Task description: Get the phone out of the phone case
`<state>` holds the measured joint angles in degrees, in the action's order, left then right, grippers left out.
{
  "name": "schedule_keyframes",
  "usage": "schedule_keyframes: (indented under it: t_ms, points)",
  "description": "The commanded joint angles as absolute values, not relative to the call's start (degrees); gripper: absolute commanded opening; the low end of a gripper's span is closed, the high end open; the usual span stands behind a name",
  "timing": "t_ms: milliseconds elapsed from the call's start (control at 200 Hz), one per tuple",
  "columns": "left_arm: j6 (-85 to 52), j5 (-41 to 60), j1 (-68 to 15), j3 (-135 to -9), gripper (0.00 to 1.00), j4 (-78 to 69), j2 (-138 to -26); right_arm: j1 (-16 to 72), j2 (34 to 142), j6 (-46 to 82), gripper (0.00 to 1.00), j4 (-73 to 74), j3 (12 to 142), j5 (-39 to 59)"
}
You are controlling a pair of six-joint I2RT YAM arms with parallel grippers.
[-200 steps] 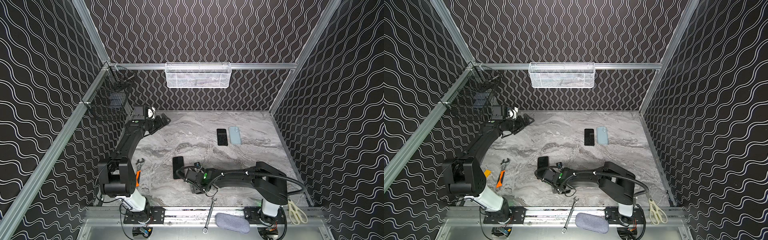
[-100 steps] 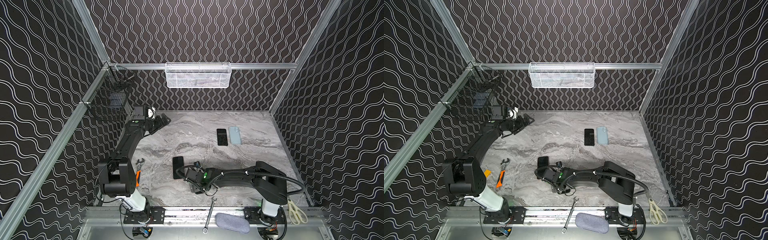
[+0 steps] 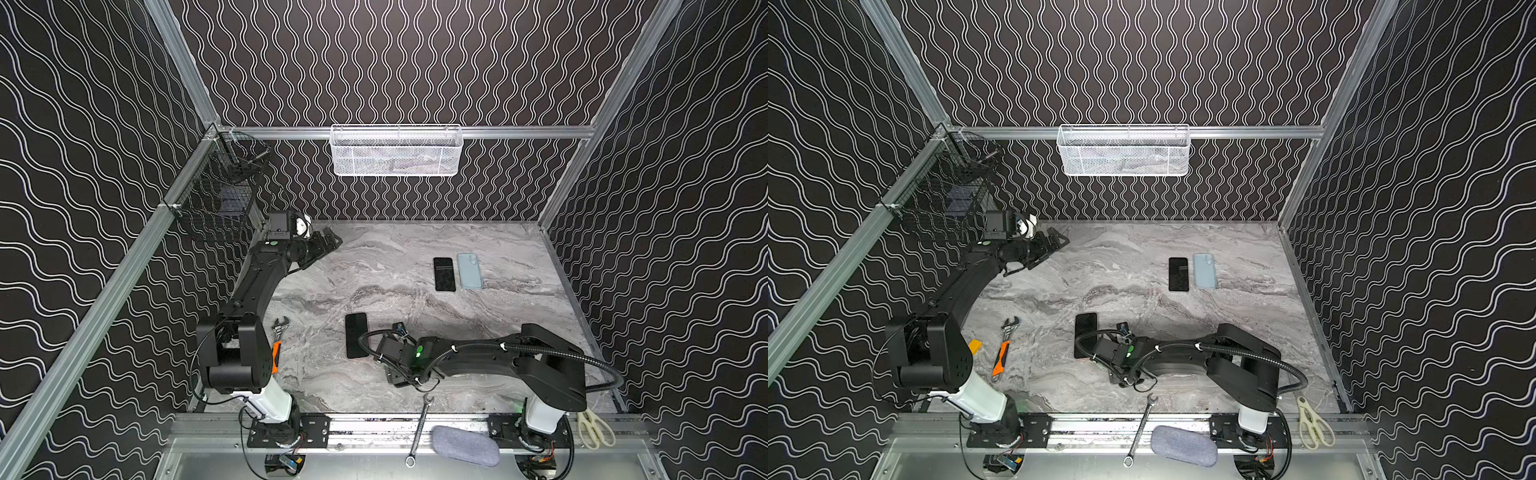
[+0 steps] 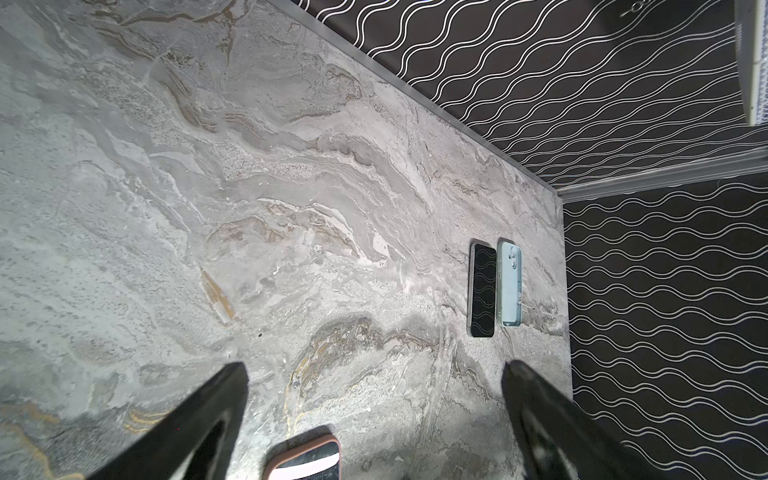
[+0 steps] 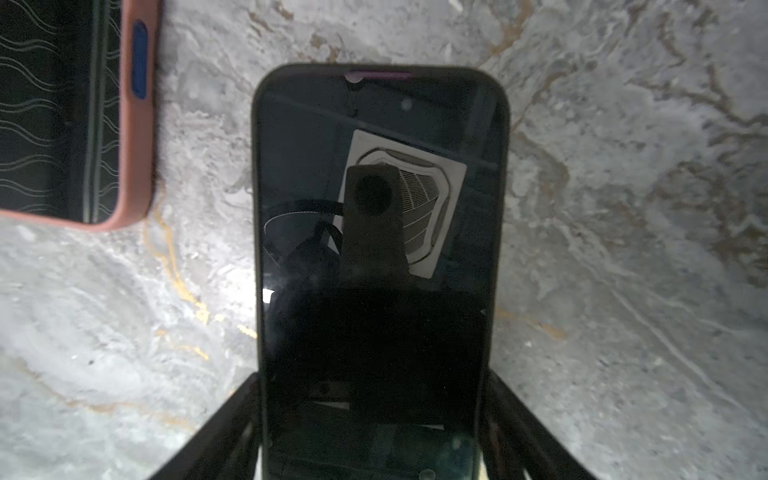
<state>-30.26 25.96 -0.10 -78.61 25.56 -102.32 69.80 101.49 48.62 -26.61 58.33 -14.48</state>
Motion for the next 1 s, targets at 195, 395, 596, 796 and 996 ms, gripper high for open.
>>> schedule_keyframes:
  t_ms: [195, 395, 596, 796, 996]
  points:
    - [-32.26, 28.31, -1.98, -78.49, 0.99, 24.43, -101.57, 67.42, 101.76, 47.09, 0.71, -26.75, 57.99, -11.47]
    - [-34.8, 31.59, -2.46, -73.21, 0.99, 23.65, -97.91, 66.04, 101.44, 45.5, 0.7, -25.41, 58.13, -11.54]
    - [-41.35, 36.79, -3.45, -62.04, 0.99, 16.19, -92.32, 63.9, 98.83, 44.24, 0.68, -23.04, 55.93, -11.08]
    - [-46.43, 36.82, -9.5, -52.1, 0.99, 10.63, -87.25, 61.43, 95.35, 42.89, 0.67, -22.54, 55.04, -11.04]
    - [-53.15, 38.52, -15.96, -42.98, 0.99, 2.45, -86.06, 59.47, 92.46, 41.25, 0.67, -22.5, 54.81, -10.78]
